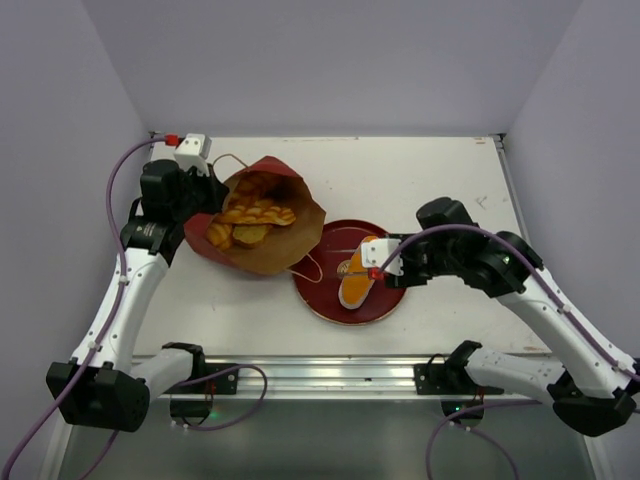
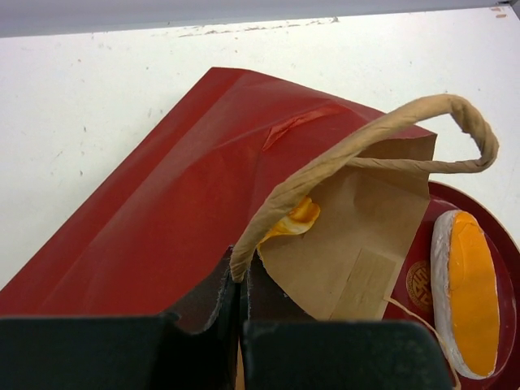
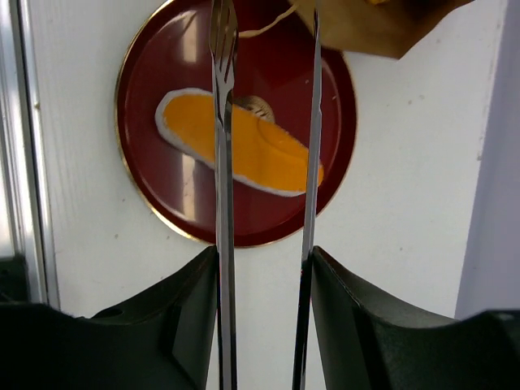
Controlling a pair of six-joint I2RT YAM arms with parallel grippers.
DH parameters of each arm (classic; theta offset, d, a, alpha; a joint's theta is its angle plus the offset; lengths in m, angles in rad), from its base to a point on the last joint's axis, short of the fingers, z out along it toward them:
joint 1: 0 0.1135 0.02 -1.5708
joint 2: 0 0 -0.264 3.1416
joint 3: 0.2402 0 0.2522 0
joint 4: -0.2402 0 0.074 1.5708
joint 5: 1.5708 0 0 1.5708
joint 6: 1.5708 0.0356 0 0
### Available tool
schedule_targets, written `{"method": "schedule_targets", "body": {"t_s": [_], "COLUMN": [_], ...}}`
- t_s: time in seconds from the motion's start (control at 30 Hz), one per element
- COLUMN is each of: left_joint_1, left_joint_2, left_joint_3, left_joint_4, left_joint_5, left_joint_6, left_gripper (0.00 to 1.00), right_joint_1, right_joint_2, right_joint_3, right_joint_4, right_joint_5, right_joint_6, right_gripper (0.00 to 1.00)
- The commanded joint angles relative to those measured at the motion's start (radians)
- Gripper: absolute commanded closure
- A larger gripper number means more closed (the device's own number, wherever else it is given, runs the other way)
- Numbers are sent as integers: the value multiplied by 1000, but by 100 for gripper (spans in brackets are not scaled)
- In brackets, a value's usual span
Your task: Take the fake bread out of the paper bag
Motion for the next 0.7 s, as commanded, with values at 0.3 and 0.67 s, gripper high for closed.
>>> {"method": "schedule_targets", "body": {"t_s": [0.3, 0.67], "left_joint_1": [0, 0], "left_joint_2": [-43, -46], "left_joint_3": [-15, -13], "left_joint_4": [47, 59], "left_joint_5": [52, 75], "left_joint_6": [-15, -60], "left_gripper": [100, 100], "right_joint_1": [268, 312], "right_joint_2": [463, 750], "right_joint_3": [232, 369], "right_joint_4": [398, 600], "right_joint_5": [325, 573], "right_joint_6": [218, 270], "right_gripper": [51, 51]}}
